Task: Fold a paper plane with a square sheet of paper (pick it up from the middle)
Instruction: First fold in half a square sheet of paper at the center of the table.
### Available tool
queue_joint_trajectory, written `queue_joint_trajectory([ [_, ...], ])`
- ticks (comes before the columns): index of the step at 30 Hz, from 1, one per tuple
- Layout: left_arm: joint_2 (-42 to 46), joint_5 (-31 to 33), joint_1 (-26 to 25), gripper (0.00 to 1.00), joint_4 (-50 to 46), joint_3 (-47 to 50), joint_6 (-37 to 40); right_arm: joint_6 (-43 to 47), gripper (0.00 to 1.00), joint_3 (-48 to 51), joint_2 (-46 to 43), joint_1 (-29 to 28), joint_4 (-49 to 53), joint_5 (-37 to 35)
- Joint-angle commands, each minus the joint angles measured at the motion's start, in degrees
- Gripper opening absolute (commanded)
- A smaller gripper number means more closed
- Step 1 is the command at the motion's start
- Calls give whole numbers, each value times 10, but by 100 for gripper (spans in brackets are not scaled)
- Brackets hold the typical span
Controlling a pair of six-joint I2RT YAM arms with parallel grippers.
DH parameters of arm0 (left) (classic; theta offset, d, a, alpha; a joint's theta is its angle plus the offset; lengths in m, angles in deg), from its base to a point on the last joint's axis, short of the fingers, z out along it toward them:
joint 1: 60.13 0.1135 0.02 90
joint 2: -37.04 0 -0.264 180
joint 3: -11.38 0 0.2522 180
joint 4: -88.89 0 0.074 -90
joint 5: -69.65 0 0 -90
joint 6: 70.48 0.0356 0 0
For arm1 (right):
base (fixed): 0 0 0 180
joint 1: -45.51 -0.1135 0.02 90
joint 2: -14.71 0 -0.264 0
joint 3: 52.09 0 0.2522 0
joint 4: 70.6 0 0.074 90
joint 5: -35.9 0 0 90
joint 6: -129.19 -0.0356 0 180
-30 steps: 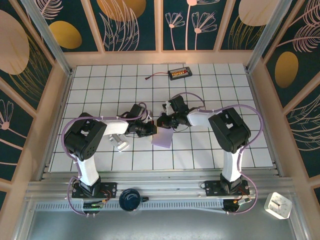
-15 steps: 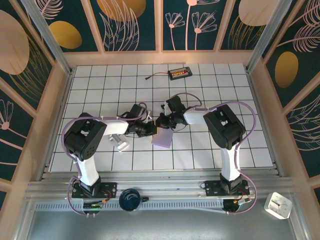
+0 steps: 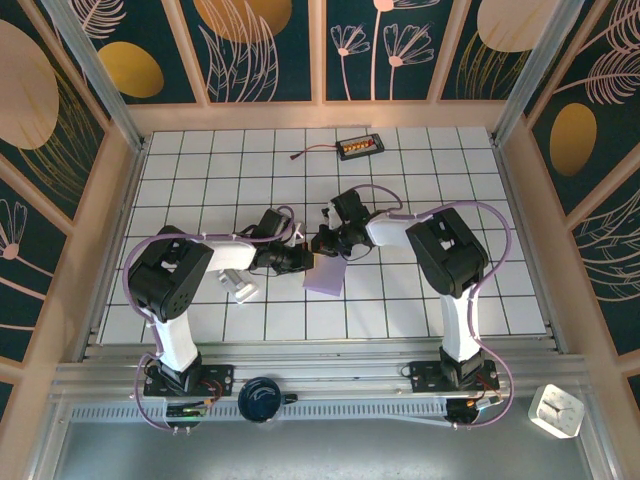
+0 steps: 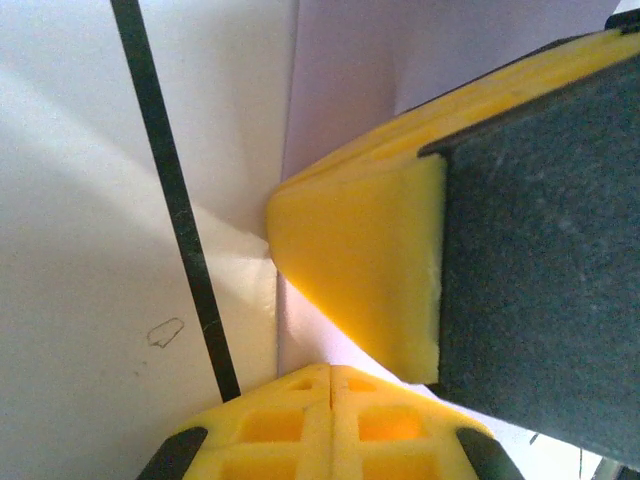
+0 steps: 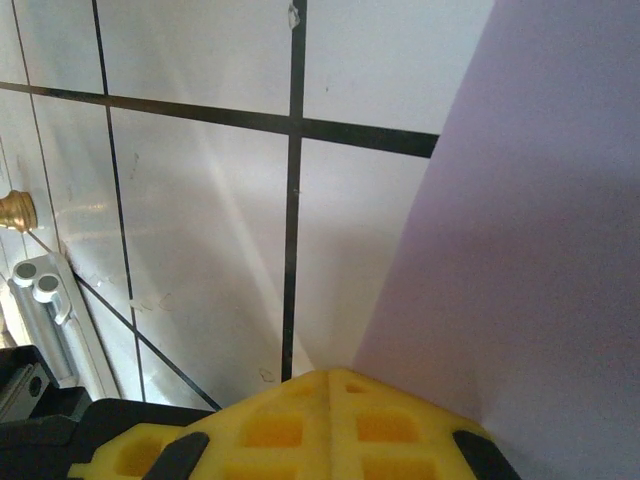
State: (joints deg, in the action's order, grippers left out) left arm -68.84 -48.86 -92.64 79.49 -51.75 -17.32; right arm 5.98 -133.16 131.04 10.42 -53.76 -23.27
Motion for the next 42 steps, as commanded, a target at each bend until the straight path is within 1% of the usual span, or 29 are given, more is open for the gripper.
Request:
queue_joint_trajectory([
  [1, -48, 57, 1, 0, -127, 49, 19, -5, 0, -18, 28, 22, -5, -51],
  [16, -53, 63, 1, 0, -132, 63, 27, 9, 0, -64, 58, 34, 12, -53],
  [17, -53, 64, 1, 0, -132, 63, 27, 11, 0, -69, 60, 50, 15, -53],
  [20, -52, 64, 1, 0, -133, 64, 28, 13, 0, -76, 67, 60, 16, -54],
  [30, -50, 66, 1, 0, -135, 64, 26, 19, 0, -109, 89, 79, 25, -57],
  [42, -49, 70, 1, 0, -139, 64, 30, 24, 0, -141, 106, 98, 44, -79],
])
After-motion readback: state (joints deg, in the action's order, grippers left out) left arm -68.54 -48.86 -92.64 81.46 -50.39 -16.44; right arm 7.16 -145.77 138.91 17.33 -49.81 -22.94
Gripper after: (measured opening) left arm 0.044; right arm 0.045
